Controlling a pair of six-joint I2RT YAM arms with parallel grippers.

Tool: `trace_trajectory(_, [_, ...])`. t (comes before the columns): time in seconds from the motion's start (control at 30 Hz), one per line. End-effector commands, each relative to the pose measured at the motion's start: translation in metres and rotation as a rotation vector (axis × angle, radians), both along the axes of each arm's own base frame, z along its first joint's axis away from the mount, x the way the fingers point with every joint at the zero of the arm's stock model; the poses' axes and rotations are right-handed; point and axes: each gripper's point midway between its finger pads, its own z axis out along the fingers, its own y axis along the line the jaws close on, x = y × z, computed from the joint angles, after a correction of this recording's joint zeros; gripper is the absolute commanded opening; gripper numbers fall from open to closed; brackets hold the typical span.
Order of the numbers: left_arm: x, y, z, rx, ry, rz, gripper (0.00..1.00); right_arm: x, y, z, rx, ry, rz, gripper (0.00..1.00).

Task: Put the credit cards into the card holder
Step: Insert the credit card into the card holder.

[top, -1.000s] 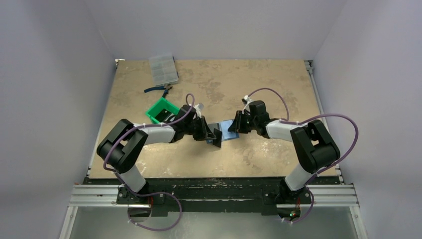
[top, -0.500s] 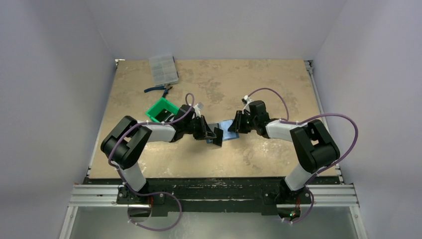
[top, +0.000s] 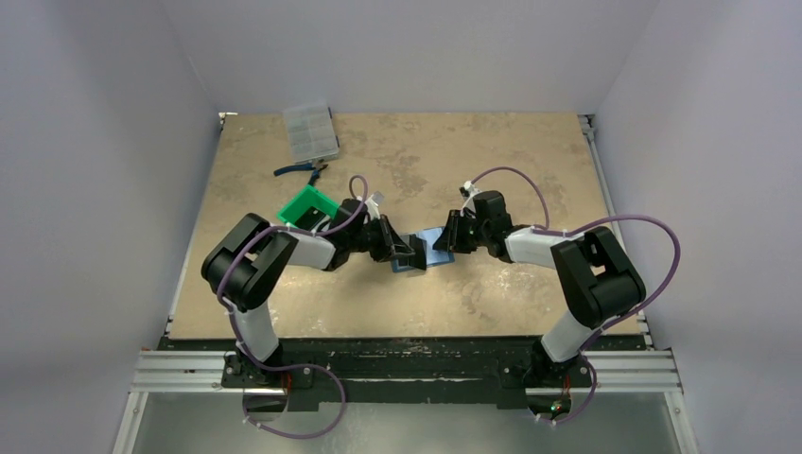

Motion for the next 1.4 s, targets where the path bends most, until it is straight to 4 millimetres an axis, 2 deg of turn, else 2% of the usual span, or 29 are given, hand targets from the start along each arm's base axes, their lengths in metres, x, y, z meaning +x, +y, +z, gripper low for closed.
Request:
trace_trajectory(0.0, [0.012, -0.003, 0.008, -0.069, -0.029, 0.052, 0.0, -0.007, -0.007, -0.019, -0.045, 0.04, 0.003, 0.27])
trace_trajectory(0.57, [0.028, 0.001, 0.004, -0.025, -0.074, 0.114, 0.0, -0.008, -0.006, -0.021, -0.041, 0.047, 0.009, 0.27])
trace_trajectory(0.87, [0.03, -0.003, 0.0, -0.013, -0.096, 0.119, 0.0, -0.009, -0.007, -0.023, -0.043, 0.052, 0.007, 0.27])
trace_trajectory(1.1, [0.03, -0.008, 0.006, -0.02, -0.139, 0.137, 0.0, -0.012, -0.008, -0.026, -0.044, 0.061, 0.004, 0.27])
trace_trajectory(1.23, [0.024, -0.013, 0.003, -0.031, -0.132, 0.136, 0.0, -0.013, -0.005, -0.02, -0.023, 0.062, 0.014, 0.27])
trace_trajectory(1.37, [0.021, -0.011, -0.002, -0.025, -0.13, 0.145, 0.0, -0.007, -0.01, -0.001, -0.046, 0.03, -0.017, 0.31])
